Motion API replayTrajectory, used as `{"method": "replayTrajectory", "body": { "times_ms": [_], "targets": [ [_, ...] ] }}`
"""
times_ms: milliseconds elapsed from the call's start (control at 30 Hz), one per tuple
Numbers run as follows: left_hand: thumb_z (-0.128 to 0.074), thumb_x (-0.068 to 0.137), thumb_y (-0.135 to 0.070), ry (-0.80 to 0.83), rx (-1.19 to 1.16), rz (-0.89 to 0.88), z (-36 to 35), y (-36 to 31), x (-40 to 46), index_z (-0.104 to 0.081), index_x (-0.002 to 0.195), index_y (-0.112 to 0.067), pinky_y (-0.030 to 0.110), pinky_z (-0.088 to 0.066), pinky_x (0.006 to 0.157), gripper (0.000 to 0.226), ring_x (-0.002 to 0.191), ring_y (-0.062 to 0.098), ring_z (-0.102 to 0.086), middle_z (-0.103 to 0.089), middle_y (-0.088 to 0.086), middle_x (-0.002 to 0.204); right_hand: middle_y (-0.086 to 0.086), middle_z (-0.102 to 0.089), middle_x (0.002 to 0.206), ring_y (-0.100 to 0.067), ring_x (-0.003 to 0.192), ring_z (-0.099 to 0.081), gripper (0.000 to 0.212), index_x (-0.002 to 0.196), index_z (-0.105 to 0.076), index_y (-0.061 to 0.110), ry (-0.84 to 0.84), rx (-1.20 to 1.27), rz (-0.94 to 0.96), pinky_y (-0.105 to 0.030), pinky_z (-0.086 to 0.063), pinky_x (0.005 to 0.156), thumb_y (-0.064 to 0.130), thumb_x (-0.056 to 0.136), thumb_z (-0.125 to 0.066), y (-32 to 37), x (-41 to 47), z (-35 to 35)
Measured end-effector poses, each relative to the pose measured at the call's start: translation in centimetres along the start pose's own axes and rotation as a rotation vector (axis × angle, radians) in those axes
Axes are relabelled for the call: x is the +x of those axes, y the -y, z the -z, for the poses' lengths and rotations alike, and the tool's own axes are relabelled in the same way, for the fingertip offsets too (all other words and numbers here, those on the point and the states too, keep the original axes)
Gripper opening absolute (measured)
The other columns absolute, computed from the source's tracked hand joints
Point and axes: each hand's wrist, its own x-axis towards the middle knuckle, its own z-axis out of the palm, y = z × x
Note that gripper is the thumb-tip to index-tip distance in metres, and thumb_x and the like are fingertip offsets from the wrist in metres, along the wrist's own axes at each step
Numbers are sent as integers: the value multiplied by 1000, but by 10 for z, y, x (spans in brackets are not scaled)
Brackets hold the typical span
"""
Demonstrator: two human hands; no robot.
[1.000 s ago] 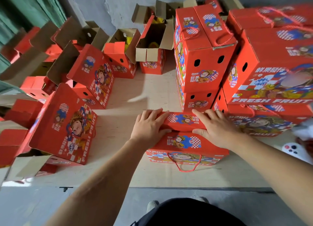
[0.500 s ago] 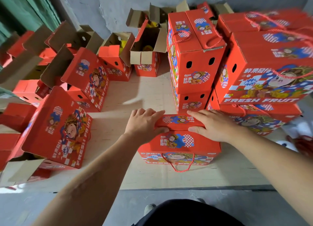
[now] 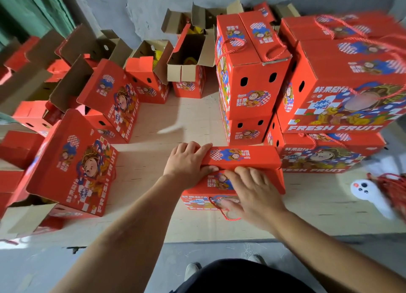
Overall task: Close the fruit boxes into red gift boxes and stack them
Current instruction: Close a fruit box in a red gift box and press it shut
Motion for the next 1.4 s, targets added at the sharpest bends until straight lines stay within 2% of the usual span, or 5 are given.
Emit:
{"method": "replayTrajectory", "body": {
  "times_ms": [267, 533, 1000, 1200, 1400],
  "targets": [
    [-16, 79, -94, 42, 11, 2, 18, 0, 2, -50, 144, -40, 45, -48, 99, 92, 115, 34, -61, -63, 1, 126, 1, -31, 162, -27, 150, -32, 113, 162, -26, 18, 142, 11, -107, -44, -19, 128, 76, 74, -67, -3, 6, 0],
    [-10, 69, -101, 194, -76, 45, 22, 7, 2, -29, 154, -44, 49, -32, 115, 104, 134, 33, -43, -47, 5, 142, 5, -61, 118, -26, 108, -59, 92, 133, -57, 20, -65, -34, -9, -42, -41, 98, 85, 67, -58, -20, 7, 0],
    [-36, 69, -103, 357, -201, 166, 22, 5, 10, -17, 156, -52, 53, -25, 118, 102, 144, 31, -27, -37, -1, 153, 6, -68, 130, -23, 120, -63, 91, 138, -63, 20, 86, 125, 46, -40, -47, 103, 77, 67, -75, -30, 18, 25],
    [-24, 62, -109, 476, -241, 226, 30, 3, 21, -19, 155, -53, 53, -23, 114, 108, 147, 31, -22, -33, 0, 157, 14, -77, 96, -11, 85, -72, 29, 104, -73, 31, 38, 387, -136, -34, -59, 71, 55, 88, -69, -36, 37, 43],
    [-15, 64, -109, 394, -281, 291, 18, 0, 24, -32, 148, -54, 52, -26, 110, 101, 141, 30, -28, -39, -2, 151, 7, -77, 87, -15, 89, -75, 12, 90, -75, 28, 90, 861, -256, -52, -58, 83, 30, 98, -66, -54, 46, 46]
  ]
}}
